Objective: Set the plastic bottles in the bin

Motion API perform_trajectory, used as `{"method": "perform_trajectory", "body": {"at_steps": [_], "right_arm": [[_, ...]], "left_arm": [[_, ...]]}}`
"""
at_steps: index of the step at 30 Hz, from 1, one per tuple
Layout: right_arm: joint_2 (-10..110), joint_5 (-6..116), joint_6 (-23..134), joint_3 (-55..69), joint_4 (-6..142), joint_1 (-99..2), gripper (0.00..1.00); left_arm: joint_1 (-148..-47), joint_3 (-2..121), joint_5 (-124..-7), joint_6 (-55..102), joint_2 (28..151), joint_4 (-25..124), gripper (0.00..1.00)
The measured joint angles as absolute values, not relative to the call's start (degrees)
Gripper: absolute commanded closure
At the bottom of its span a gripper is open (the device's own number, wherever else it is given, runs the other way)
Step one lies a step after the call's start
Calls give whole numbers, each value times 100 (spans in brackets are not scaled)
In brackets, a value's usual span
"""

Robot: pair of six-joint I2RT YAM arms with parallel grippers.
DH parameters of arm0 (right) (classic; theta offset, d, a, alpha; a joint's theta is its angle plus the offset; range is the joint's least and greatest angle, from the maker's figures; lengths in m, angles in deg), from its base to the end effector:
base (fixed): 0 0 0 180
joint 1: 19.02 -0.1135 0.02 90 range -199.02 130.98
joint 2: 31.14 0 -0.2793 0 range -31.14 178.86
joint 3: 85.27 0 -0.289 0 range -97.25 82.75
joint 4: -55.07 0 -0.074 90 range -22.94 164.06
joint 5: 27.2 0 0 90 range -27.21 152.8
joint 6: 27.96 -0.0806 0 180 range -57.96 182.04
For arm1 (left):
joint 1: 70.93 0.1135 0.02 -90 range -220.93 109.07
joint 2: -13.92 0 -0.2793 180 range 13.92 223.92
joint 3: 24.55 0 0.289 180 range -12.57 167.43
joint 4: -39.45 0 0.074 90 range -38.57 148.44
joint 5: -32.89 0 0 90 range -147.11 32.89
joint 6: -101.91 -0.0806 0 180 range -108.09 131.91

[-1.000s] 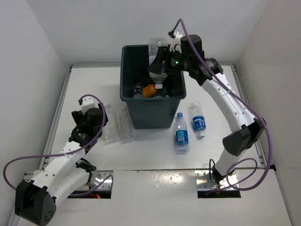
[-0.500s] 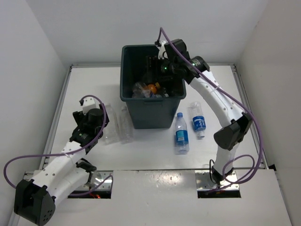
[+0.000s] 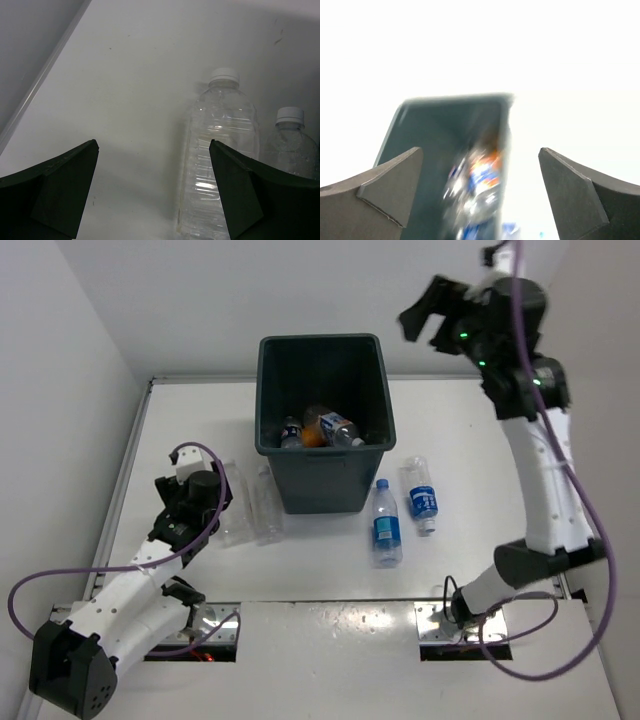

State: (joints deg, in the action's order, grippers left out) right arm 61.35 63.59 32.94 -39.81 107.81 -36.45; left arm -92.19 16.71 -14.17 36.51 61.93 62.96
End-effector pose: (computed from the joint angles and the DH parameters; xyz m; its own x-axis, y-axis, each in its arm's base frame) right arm 0.3807 0.1183 0.5574 -0.2940 0.4174 -0.8599 -0.1643 0.8641 0.4757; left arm 0.2389 -0.0341 0.2201 -0.3092 -0.2067 -0.9283 -0.4527 0.8904 -0.0474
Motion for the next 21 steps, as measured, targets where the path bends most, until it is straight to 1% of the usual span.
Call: {"method": "perform_trajectory", "body": {"at_steps": [2,5,7,10,12,15,18,21], "right_arm": [[5707,6884,3287,-3846,10588,-3336,0],[5062,7771,3246,-3267,10348,-3291,0],[4550,8287,3173,-2436,10226,-3304,0],[3818,8772,2946,-845,9983,-3229,0],[3622,8783,2843,-163,10049,-3094,0],[3678,8490,2666,357,10272,-2843,0],[3847,7887,2555,698,10429,-2469,0],[3954,7251,2494,1360,10376,-2169,0]], "left_arm": [[-9234,1671,-1417,3656,6193,6296,0],[-9241,1671,-1419,3658,6193,6296,0],[-9269,1671,-1421,3658,6193,6299,0],[-9284,1671,-1430,3656,6193,6299,0],[-9287,1671,-1432,3656,6193,6296,0],[-9291,1671,-1452,3656,6208,6296,0],[-9293,1671,-1491,3638,6258,6294,0],[-9298,1671,-1515,3638,6263,6292,0]]}}
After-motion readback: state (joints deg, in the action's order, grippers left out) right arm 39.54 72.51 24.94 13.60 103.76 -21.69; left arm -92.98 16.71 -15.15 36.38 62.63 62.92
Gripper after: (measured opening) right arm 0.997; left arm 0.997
